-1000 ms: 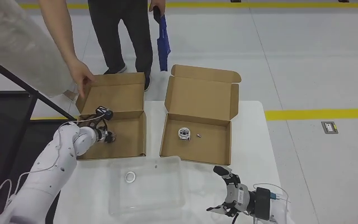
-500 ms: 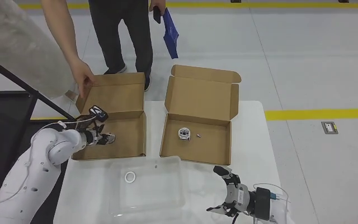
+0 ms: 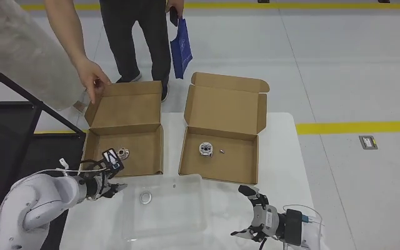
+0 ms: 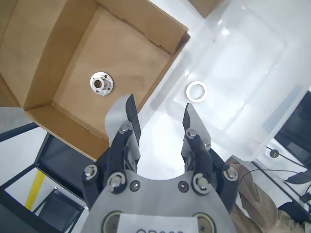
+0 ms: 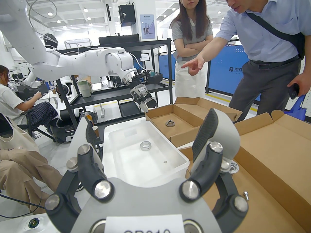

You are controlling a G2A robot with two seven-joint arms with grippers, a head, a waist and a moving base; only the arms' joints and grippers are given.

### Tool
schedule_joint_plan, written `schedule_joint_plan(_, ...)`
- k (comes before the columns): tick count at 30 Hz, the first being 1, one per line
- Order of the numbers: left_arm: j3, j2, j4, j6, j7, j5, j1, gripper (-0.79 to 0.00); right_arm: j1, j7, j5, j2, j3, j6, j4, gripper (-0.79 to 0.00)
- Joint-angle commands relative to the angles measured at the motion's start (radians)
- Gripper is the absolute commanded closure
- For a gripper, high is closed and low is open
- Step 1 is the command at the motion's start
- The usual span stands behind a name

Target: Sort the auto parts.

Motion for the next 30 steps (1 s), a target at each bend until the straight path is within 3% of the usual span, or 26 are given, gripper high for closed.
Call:
schedule_joint_plan(1,-0.021,0.007,-0.04,-0.052,-0.017,0.0,0.04,-0.459,0.0,0.0,0.0,0.0,0.0,0.0,0.0,-0.785)
schedule_joint_plan(5,-0.029,0.018,-0.103,-0.119,-0.034,0.025,0.097,-0.511,0.0,0.0,0.0,0.0,0.0,0.0,0.0,-0.785)
schedule_joint_plan(7,-0.014,0.024,-0.126,-0.127,-0.026,0.051,0.114,-0.603,0.0,0.0,0.0,0.0,0.0,0.0,0.0,-0.785)
schedule_joint_plan(9,0.005,0.03,-0.136,-0.132,-0.021,0.063,0.117,-0.76,0.0,0.0,0.0,0.0,0.0,0.0,0.0,-0.785)
schedule_joint_plan(10,0.021,0.034,-0.14,-0.14,-0.013,0.064,0.119,-0.785,0.0,0.0,0.0,0.0,0.0,0.0,0.0,-0.785)
schedule_joint_plan(23,0.046,0.044,-0.134,-0.144,-0.008,0.066,0.097,-0.785,0.0,0.0,0.0,0.0,0.0,0.0,0.0,-0.785)
schedule_joint_plan(28,0.088,0.045,-0.178,-0.15,-0.002,0.195,0.108,-0.785,0.0,0.0,0.0,0.0,0.0,0.0,0.0,-0.785)
schedule_joint_plan(30,0.124,0.046,-0.199,-0.154,0.002,0.267,0.104,-0.708,0.0,0.0,0.0,0.0,0.0,0.0,0.0,-0.785)
